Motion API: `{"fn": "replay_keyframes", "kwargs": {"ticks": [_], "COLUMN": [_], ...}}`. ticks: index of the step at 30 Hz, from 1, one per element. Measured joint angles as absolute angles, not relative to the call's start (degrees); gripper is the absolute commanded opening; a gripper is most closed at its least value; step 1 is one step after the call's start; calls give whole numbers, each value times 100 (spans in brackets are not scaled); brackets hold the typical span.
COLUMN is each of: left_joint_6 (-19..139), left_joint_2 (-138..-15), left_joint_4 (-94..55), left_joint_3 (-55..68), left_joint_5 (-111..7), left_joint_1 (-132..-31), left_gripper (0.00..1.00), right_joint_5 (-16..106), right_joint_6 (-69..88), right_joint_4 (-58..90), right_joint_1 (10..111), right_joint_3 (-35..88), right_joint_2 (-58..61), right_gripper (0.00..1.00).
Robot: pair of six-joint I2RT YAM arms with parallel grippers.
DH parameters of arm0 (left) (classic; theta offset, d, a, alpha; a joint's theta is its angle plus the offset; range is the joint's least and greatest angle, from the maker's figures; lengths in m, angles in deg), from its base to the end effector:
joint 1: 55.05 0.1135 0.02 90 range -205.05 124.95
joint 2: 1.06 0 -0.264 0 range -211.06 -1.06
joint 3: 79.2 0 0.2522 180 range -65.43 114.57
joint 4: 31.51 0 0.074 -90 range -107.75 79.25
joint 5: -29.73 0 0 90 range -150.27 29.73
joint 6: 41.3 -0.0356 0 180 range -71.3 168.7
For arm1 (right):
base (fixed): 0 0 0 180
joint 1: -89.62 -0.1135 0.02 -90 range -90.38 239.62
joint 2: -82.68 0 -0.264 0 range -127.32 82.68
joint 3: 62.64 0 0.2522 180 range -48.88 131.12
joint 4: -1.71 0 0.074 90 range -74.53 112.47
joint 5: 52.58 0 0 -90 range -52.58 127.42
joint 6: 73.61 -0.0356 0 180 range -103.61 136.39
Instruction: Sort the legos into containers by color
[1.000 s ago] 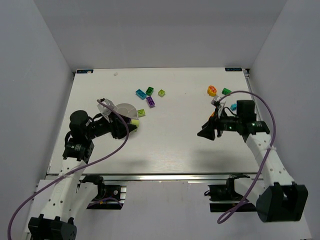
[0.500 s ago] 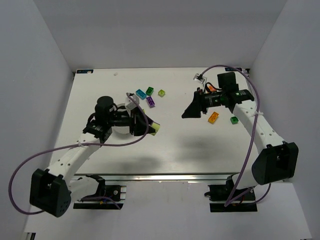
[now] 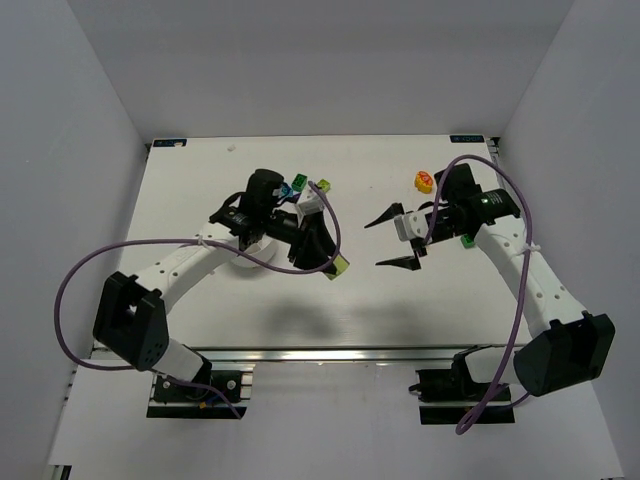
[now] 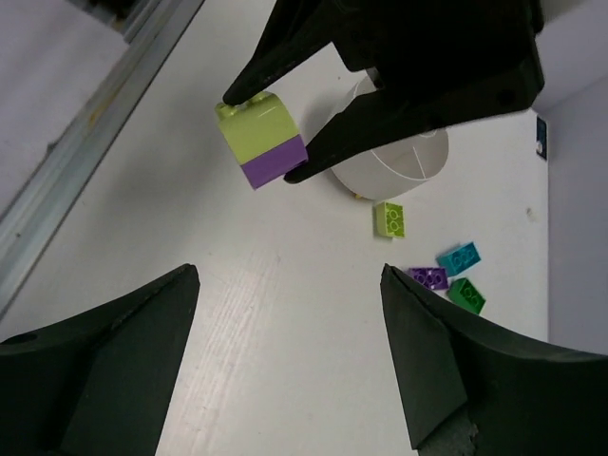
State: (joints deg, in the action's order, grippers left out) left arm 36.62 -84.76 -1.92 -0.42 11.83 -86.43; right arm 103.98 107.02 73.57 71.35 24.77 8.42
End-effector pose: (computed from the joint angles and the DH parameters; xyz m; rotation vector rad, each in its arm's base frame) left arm 0.2490 -0.1915 0.3062 1.3900 1.5074 -1.5430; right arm 0.2174 0.1062 0.3496 -1.7968 0.8430 0.7115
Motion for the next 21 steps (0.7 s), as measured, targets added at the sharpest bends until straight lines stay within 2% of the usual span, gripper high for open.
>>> {"fn": "replay_keyframes", "kwargs": {"ticks": [7,21], "left_joint_6": [3315,3140], "left_joint_2": [-8968,-9584], "left_joint_4": [477,829], "left_joint_3": [146,955], "left_joint_5": [1222,1211], "left_joint_1": [-8922,-9270], "left_gripper": [12,14], "right_joint_5": [10320,10311], "right_joint_6": [12468,12936], "right_joint_4": [8098,8551], "right_joint_1": [6934,6416], "right_joint_3": [2474,2247], "right_joint_2": [764,995], "right_gripper": [80,77]}}
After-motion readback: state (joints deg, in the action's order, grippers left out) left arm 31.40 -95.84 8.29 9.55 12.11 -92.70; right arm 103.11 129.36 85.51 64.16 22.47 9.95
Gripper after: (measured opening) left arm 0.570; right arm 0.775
